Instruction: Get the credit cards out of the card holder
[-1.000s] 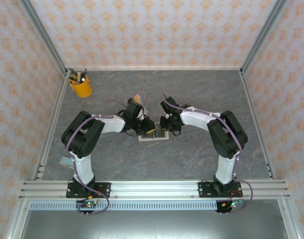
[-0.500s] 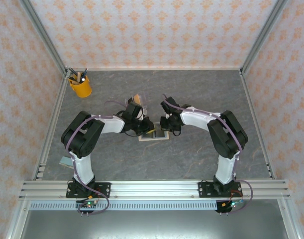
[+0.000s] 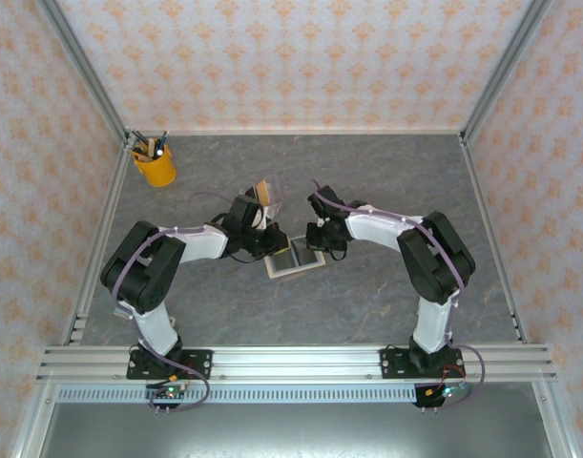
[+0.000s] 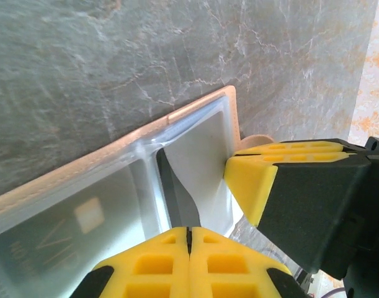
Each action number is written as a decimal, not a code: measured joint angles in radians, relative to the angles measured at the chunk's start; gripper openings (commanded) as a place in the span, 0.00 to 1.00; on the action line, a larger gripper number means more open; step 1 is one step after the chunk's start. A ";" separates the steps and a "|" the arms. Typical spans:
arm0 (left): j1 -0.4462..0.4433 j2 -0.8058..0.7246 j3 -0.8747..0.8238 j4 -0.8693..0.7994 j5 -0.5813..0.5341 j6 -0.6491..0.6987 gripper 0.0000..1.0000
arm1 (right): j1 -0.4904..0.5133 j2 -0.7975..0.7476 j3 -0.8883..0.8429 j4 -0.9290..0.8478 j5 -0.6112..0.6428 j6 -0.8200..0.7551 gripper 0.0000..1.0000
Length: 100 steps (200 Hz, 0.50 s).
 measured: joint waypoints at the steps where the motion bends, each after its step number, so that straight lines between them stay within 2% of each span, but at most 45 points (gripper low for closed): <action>1: 0.000 -0.001 -0.001 0.000 0.000 0.000 0.00 | 0.000 0.000 0.000 0.000 0.000 0.000 0.13; 26: 0.009 -0.003 -0.016 -0.003 0.000 -0.004 0.00 | -0.001 -0.001 -0.003 0.004 -0.006 0.000 0.13; 60: -0.014 -0.003 -0.014 -0.005 -0.003 -0.026 0.12 | -0.003 -0.001 -0.003 0.004 -0.011 0.000 0.13; 100: -0.058 -0.003 0.007 -0.043 -0.040 -0.047 0.13 | -0.005 -0.001 -0.004 0.006 -0.014 0.000 0.13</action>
